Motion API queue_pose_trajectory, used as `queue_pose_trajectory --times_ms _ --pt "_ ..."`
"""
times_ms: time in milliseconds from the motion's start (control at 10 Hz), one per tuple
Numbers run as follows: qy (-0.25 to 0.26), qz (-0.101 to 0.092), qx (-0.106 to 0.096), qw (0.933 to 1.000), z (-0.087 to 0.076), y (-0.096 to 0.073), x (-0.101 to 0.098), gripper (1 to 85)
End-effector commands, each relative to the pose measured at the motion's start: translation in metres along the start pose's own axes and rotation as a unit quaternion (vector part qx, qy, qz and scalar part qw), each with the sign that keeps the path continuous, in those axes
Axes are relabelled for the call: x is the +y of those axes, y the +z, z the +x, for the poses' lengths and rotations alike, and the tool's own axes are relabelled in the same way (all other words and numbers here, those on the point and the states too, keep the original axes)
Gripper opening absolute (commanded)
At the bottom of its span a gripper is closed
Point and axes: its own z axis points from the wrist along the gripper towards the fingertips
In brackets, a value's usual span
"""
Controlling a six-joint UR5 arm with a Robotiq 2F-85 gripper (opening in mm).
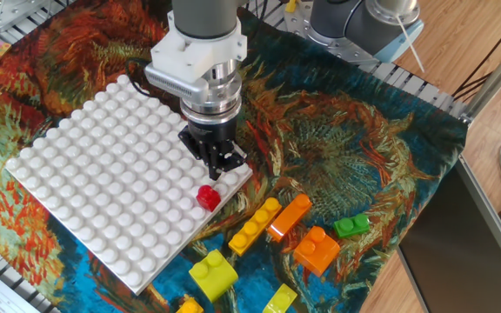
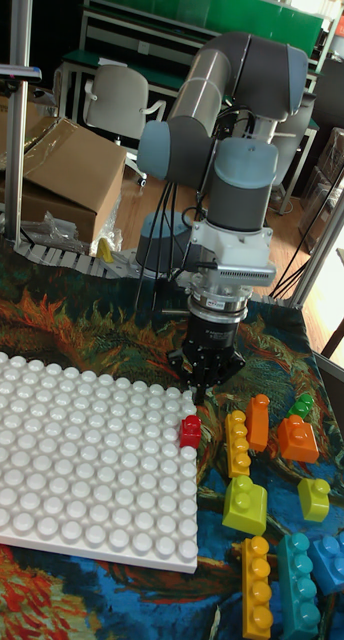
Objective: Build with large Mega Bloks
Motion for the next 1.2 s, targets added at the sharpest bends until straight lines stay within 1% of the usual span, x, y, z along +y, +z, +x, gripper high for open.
queue_pose_trajectory --times_ms 0,100,200,400,600,800,1100 --pt "-0.001 -0.002 -0.002 1.0 -0.014 0.005 -0.003 1.3" --pt "0.0 -0.005 -0.003 1.0 -0.02 0.006 -0.001 1.3" --pt "0.002 -0.004 -0.002 1.0 -0.024 0.007 -0.001 1.3" --pt "-0.004 -0.003 -0.006 1.0 -0.026 0.012 -0.005 1.3" --pt "-0.005 -0.007 -0.008 0.9999 -0.027 0.015 -0.005 1.3" --pt "0.001 -0.014 -0.008 0.9999 -0.024 0.017 -0.001 1.3" --pt "0.001 -0.016 -0.014 0.9998 -0.02 0.021 0.002 1.3"
